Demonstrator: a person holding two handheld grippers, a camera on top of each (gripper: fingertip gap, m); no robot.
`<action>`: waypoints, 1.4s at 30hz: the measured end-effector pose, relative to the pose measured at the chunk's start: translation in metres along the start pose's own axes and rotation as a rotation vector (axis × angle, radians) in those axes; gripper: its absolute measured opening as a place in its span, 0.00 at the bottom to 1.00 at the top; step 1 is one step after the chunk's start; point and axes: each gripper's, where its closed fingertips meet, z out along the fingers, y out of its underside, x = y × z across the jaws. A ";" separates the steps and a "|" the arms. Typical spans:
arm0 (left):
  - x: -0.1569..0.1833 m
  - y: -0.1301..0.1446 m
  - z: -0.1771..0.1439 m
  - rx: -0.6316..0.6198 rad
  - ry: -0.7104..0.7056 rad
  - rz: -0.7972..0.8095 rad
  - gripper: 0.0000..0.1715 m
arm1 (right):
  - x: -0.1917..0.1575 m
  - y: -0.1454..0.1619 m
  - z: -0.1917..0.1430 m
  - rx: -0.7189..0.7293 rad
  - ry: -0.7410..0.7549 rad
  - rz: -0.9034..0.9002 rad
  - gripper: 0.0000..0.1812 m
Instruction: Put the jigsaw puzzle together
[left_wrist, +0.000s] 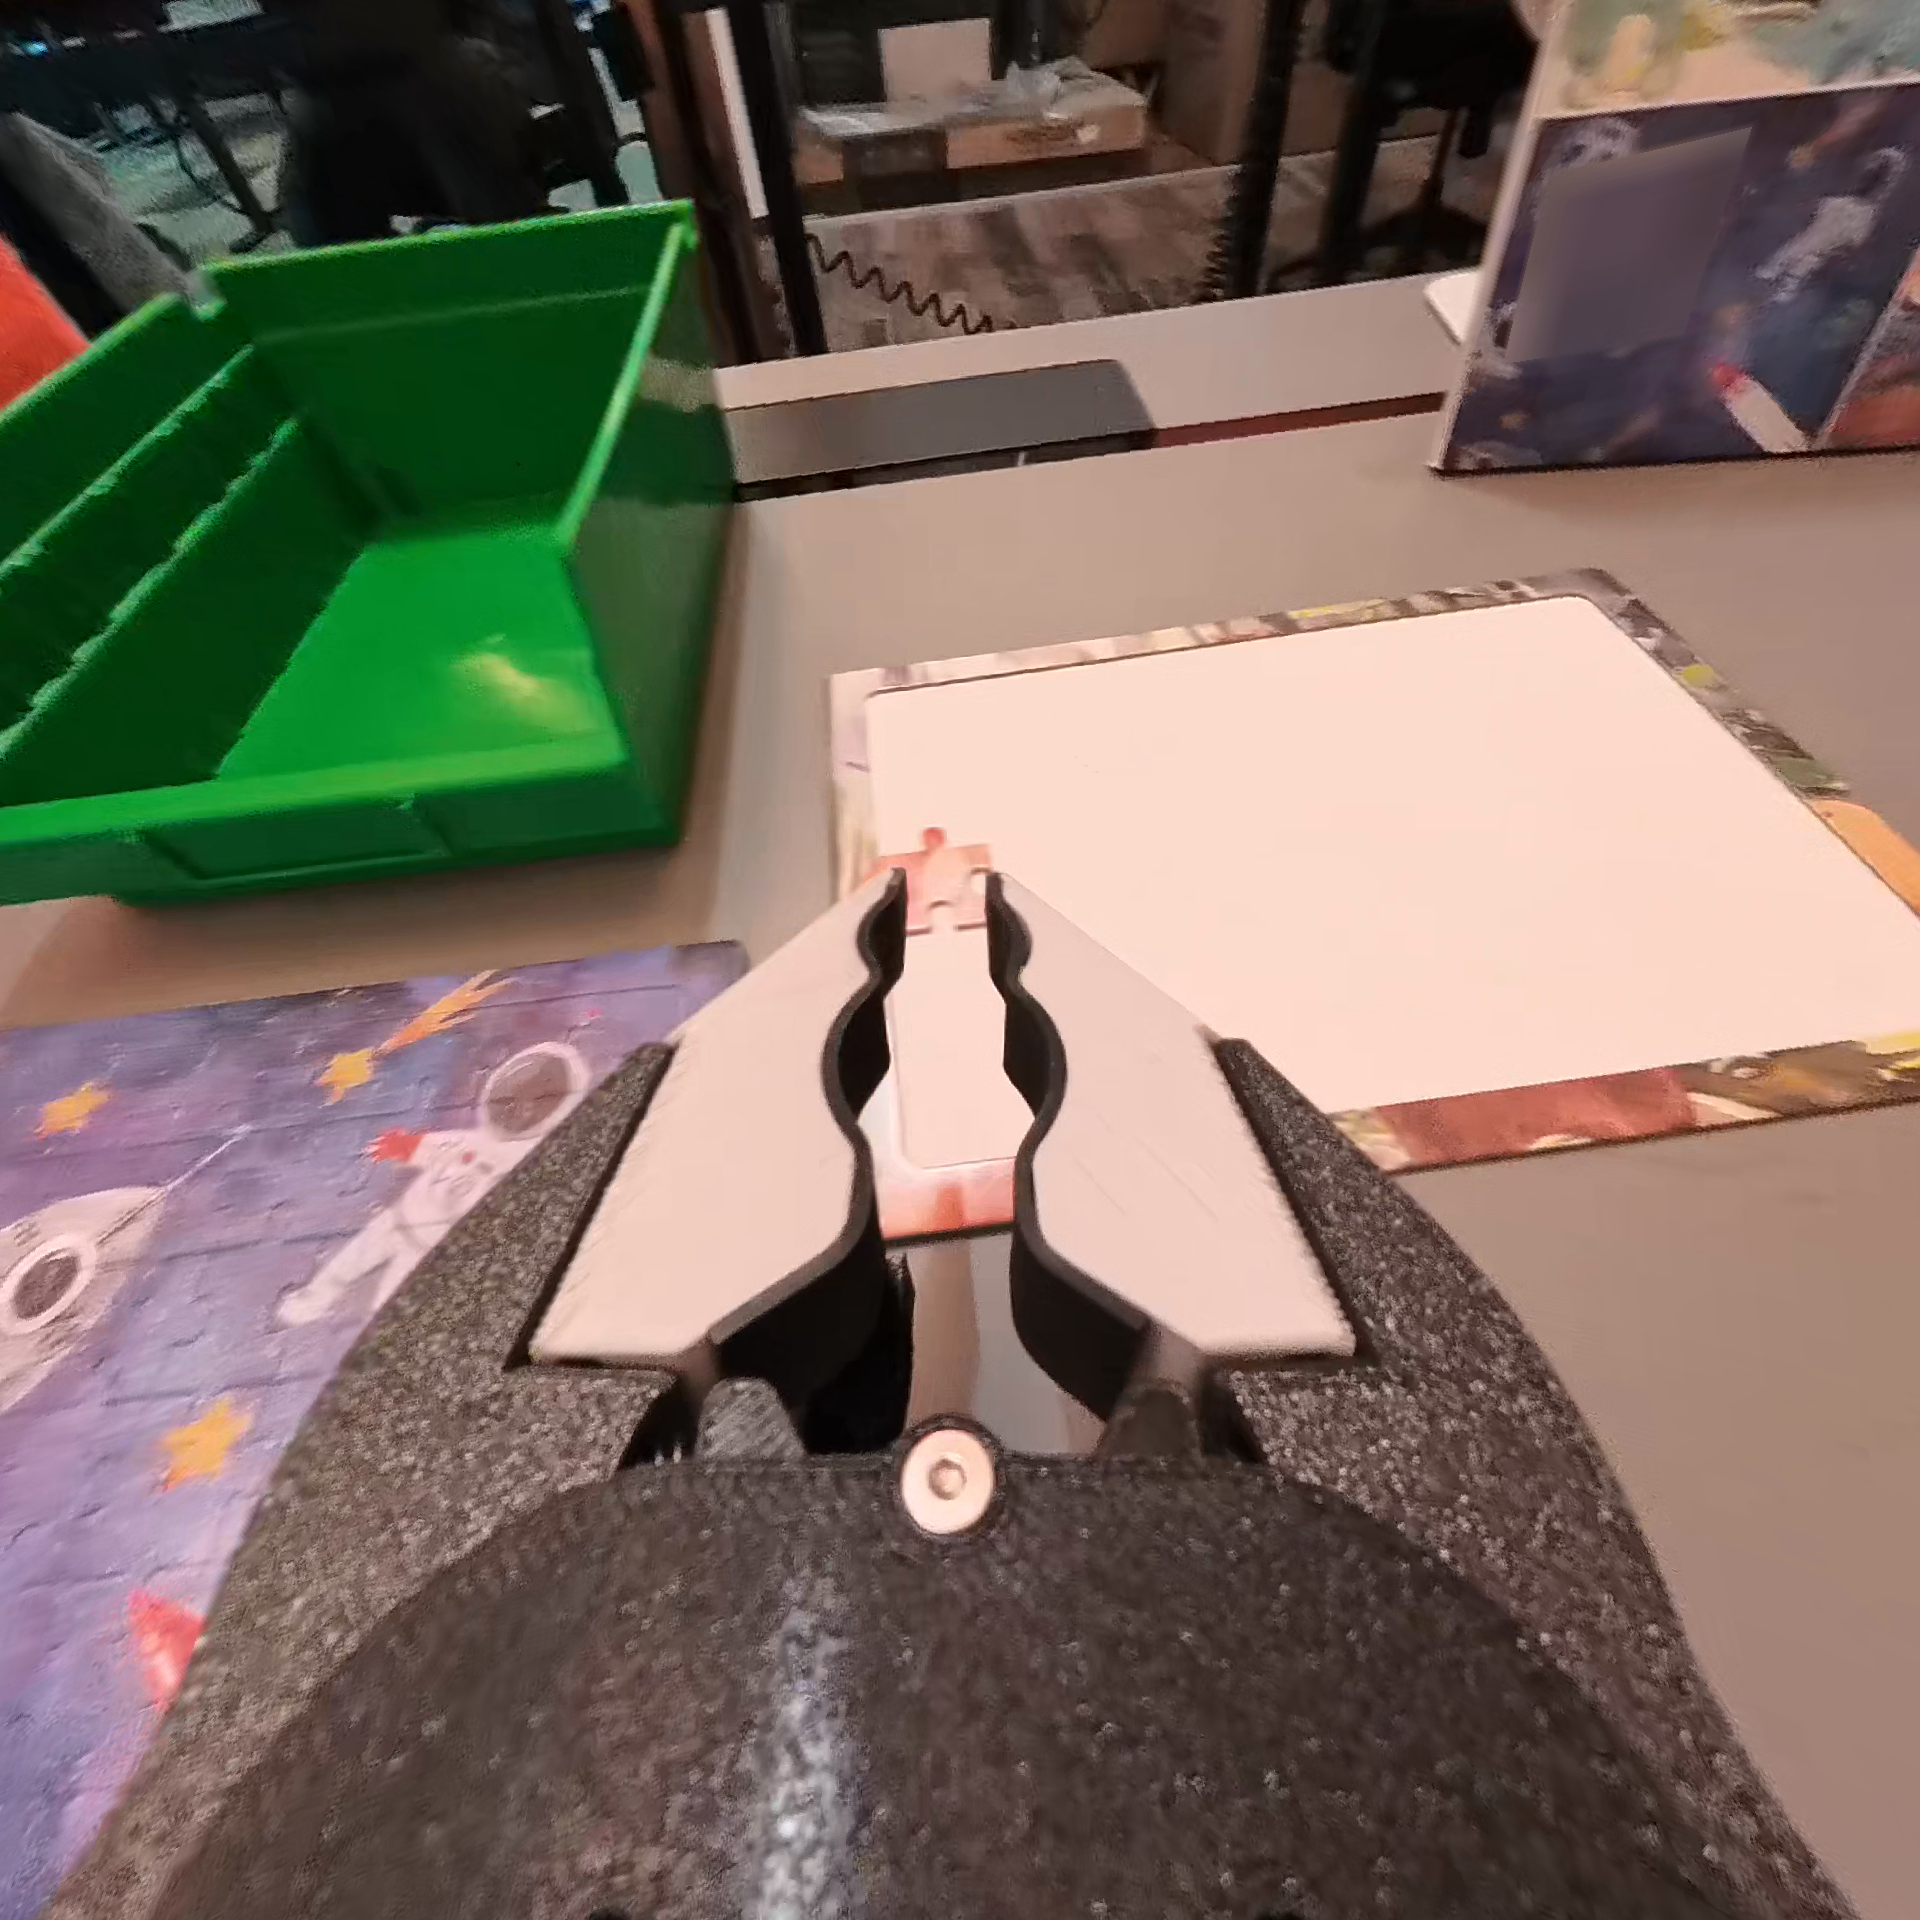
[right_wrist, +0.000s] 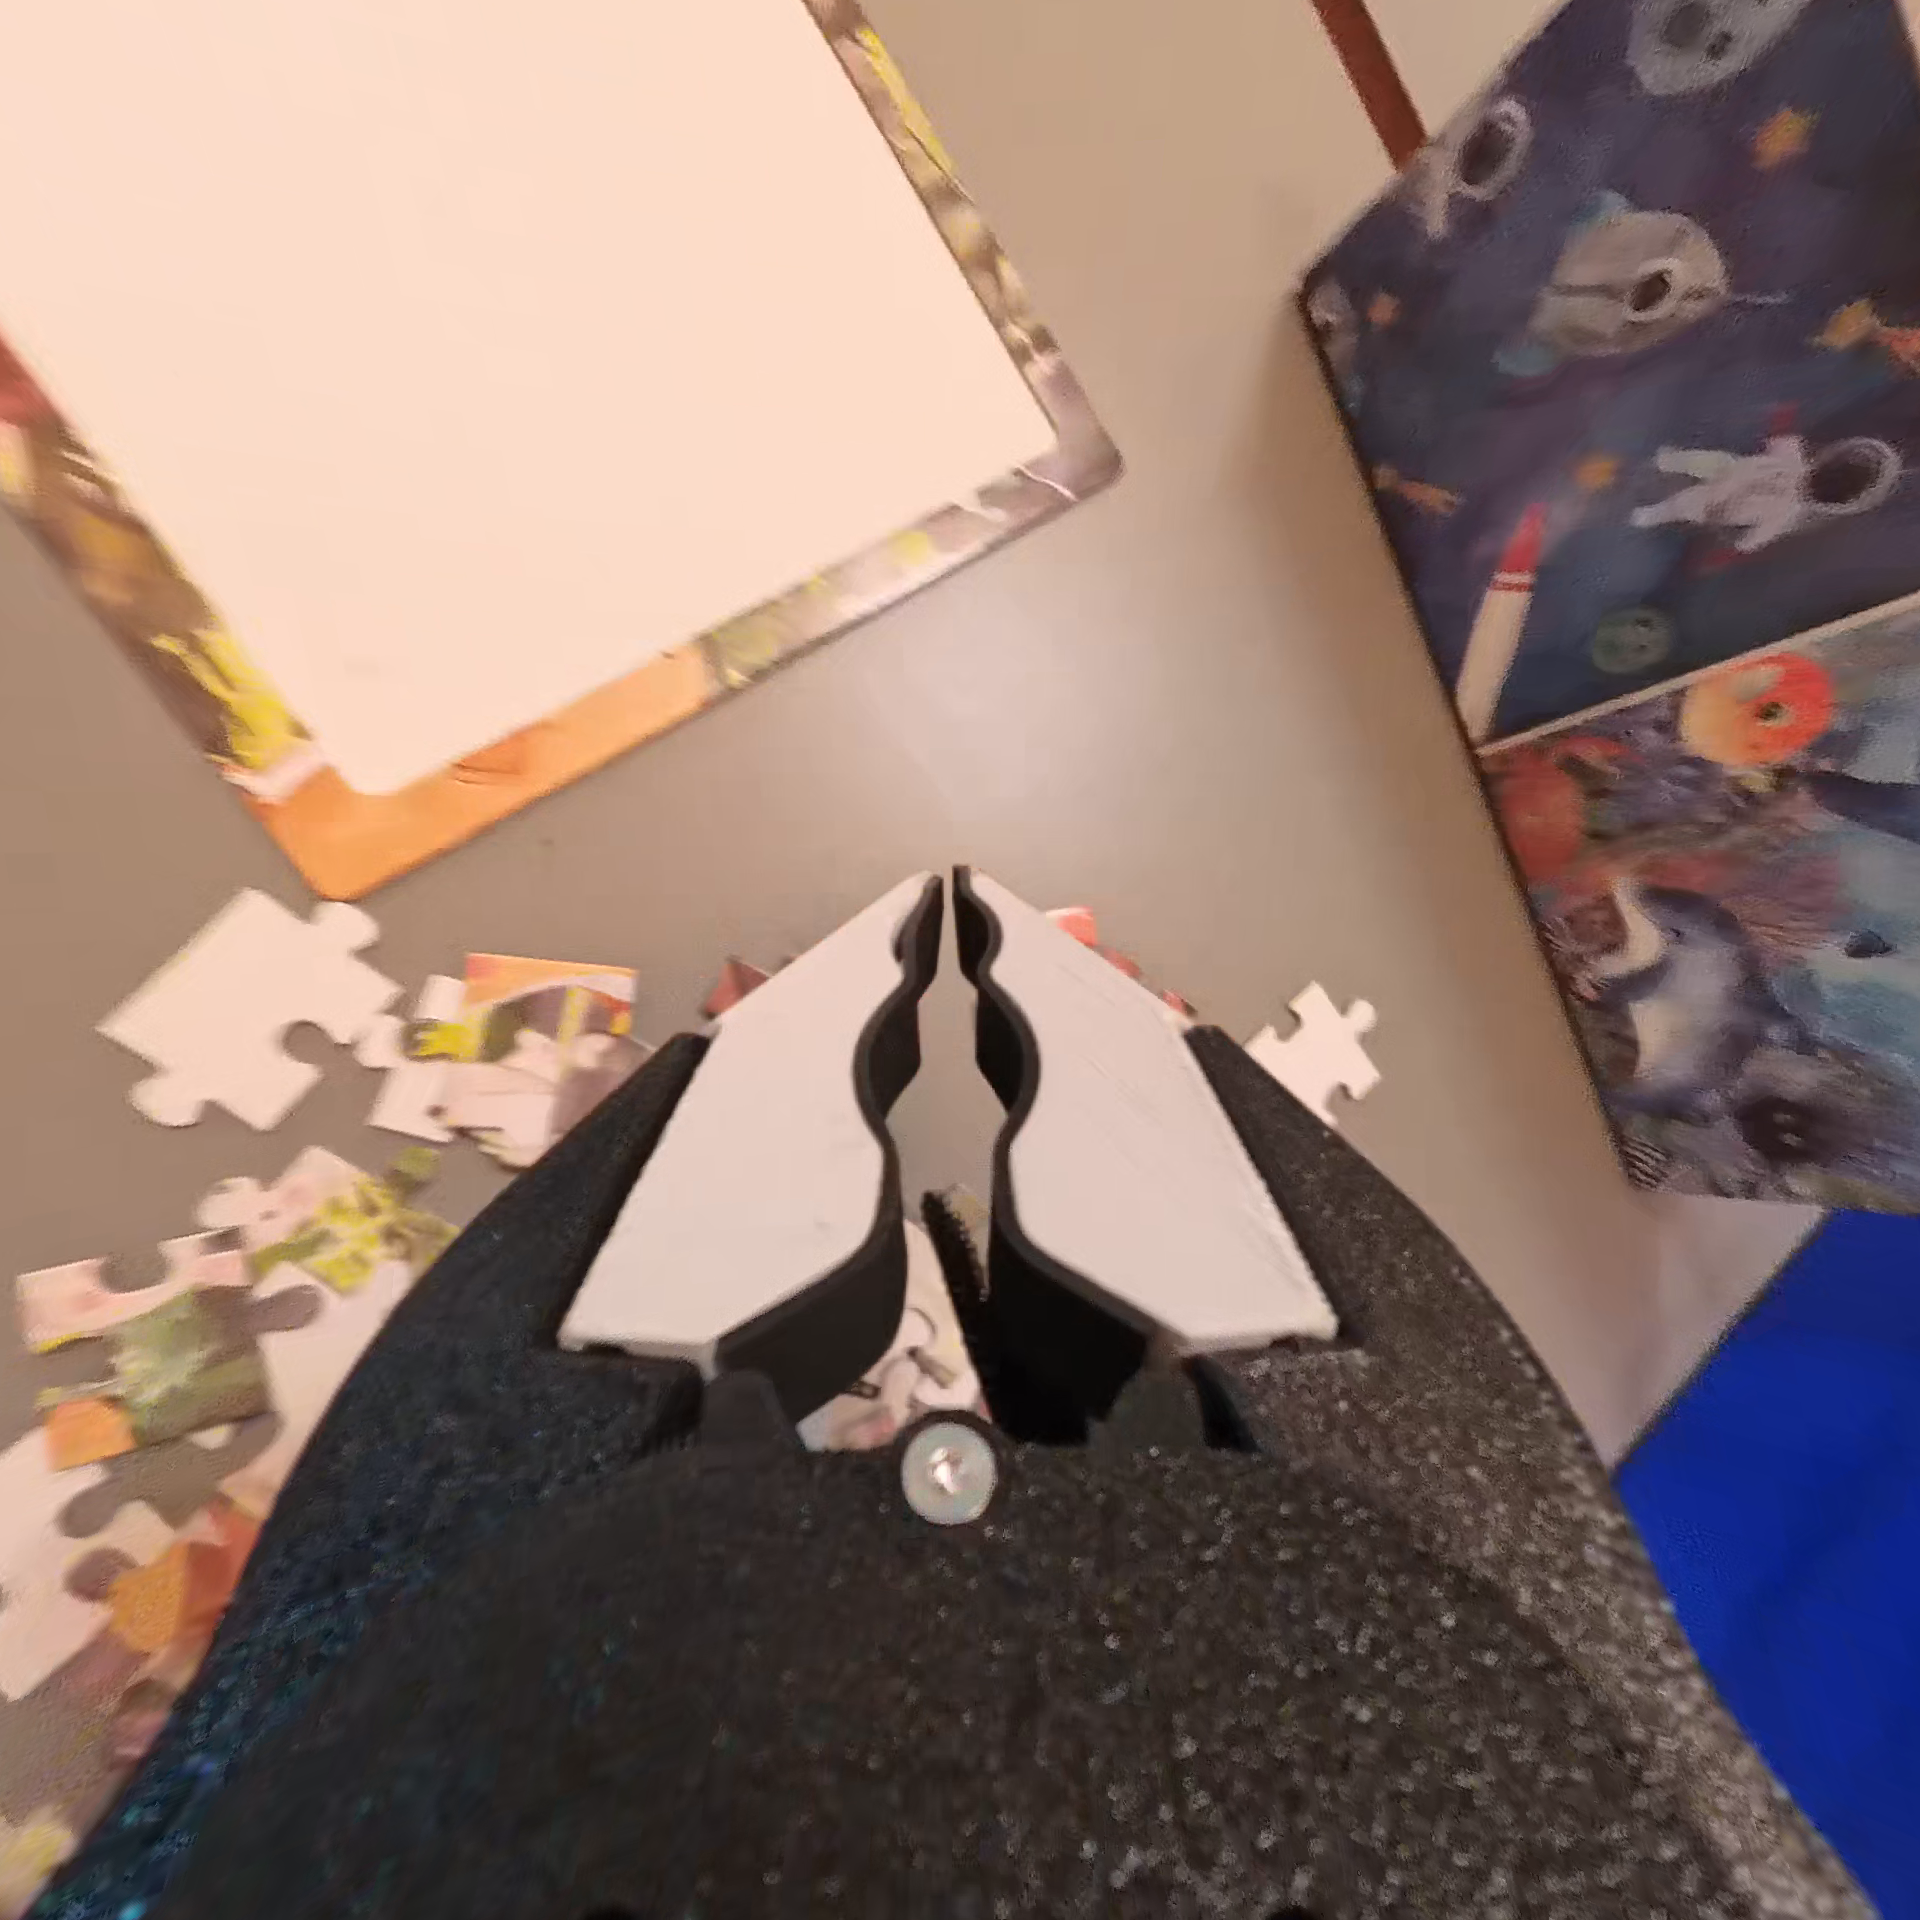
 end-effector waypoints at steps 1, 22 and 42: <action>-0.009 0.002 -0.001 -0.001 -0.007 -0.015 0.08 | 0.004 0.005 0.001 -0.022 -0.011 0.008 0.03; -0.035 0.014 0.000 -0.016 -0.025 -0.064 0.08 | -0.028 0.043 0.003 0.019 -0.297 0.235 0.16; -0.021 0.013 0.003 -0.016 -0.032 0.057 0.08 | 0.011 0.038 0.024 0.063 -0.160 0.324 0.20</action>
